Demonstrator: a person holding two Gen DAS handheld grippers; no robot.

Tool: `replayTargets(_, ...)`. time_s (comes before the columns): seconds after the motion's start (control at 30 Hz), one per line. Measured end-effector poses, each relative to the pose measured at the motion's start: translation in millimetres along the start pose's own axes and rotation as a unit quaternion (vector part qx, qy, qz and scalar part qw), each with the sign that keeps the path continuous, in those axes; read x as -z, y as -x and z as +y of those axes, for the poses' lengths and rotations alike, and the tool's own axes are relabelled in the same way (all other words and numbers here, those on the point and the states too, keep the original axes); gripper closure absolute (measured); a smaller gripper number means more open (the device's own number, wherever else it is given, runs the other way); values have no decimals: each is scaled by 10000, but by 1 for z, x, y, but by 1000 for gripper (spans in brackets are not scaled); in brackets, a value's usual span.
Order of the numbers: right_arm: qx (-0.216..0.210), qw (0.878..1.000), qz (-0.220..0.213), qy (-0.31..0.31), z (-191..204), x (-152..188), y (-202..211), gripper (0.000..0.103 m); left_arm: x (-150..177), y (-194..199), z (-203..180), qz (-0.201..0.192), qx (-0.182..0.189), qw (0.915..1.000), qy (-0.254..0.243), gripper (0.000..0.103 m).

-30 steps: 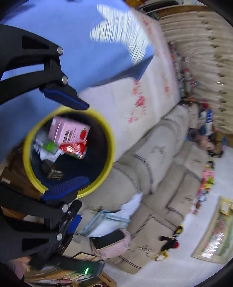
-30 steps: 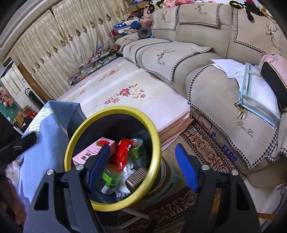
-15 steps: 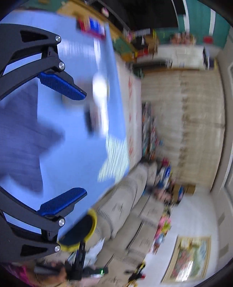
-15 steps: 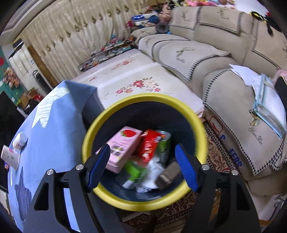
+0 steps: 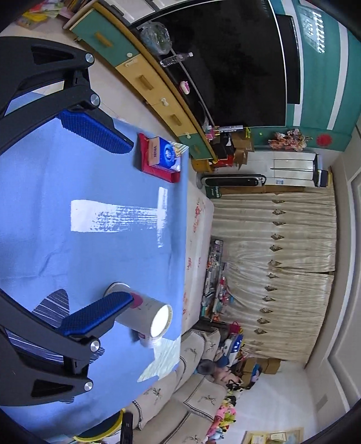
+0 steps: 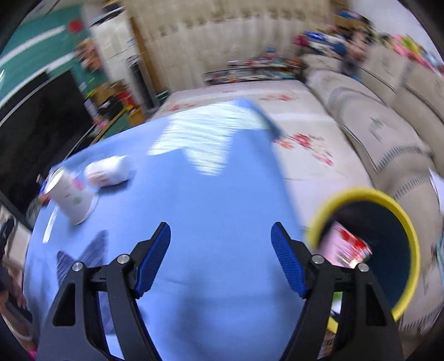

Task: Collect trash
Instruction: 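Move the right gripper to the white paper cup and grasp it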

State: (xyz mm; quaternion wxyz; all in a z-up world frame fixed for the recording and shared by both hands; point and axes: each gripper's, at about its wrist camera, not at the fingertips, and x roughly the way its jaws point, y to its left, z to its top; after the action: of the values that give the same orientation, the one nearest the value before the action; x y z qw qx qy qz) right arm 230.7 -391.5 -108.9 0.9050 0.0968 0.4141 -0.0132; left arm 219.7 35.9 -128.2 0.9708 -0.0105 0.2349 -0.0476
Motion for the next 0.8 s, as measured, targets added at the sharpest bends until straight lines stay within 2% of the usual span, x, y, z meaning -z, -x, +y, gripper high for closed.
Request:
replayTargets(0.13, -475, 9965, 66, 690, 68, -13, -11, 32, 3, 4, 5, -70, -24, 10000, 0, 5)
replayTargets(0.23, -936, 9880, 45, 1231, 120, -18, -14, 32, 2, 10, 12, 4, 241, 9993, 287, 5)
replayTargets(0.37, -1291, 9759, -38, 1756, 177, -25, -22, 32, 2, 13, 15, 23, 273, 9989, 391, 5)
replayTargets(0.53, -1336, 9715, -30, 1957, 213, -35, -44, 32, 1, 16, 15, -22, 349, 9984, 448, 5)
replayTargets(0.8, -1199, 9748, 151, 1873, 228, -39, -77, 32, 0, 20, 9, -43, 347, 9987, 378, 5)
